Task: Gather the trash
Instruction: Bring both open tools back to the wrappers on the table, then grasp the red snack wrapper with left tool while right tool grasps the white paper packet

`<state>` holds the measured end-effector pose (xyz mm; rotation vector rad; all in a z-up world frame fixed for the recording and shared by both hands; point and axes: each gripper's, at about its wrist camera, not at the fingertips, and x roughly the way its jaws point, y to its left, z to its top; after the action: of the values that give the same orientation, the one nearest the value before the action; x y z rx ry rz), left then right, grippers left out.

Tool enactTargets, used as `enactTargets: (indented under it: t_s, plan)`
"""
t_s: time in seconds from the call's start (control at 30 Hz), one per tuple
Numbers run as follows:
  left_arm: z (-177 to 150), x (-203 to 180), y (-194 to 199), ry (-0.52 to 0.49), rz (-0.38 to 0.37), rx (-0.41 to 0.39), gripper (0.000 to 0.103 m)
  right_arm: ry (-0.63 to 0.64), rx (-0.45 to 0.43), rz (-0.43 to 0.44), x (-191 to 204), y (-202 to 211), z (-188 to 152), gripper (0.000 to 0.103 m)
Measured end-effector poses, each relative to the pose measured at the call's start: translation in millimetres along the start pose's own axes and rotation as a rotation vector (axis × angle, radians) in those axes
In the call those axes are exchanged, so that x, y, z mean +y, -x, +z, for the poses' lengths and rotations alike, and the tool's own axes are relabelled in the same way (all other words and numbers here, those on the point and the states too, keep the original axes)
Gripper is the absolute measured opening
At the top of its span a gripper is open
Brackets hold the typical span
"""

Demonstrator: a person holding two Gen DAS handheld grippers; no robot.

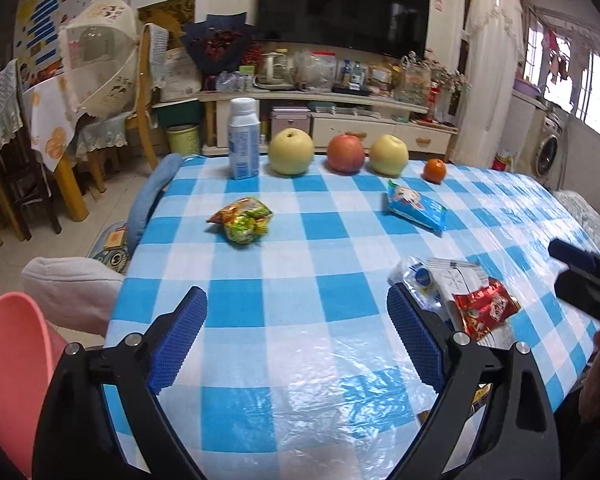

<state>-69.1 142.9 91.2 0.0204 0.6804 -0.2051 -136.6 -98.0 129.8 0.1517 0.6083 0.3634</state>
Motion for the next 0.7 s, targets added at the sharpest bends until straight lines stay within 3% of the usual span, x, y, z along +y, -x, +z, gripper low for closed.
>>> enactTargets:
  t_s: [0.37, 0.7]
  plan:
    - [-11, -66, -17, -0.200, -0.130, 0.074, 0.092, -0.127, 0.001, -0.054, -70, 14, 12, 0.098]
    - [-16, -132, -28, -0.398, -0.227, 0.068, 0.092, -0.183, 0.039, -0.073, -112, 17, 16, 0.098]
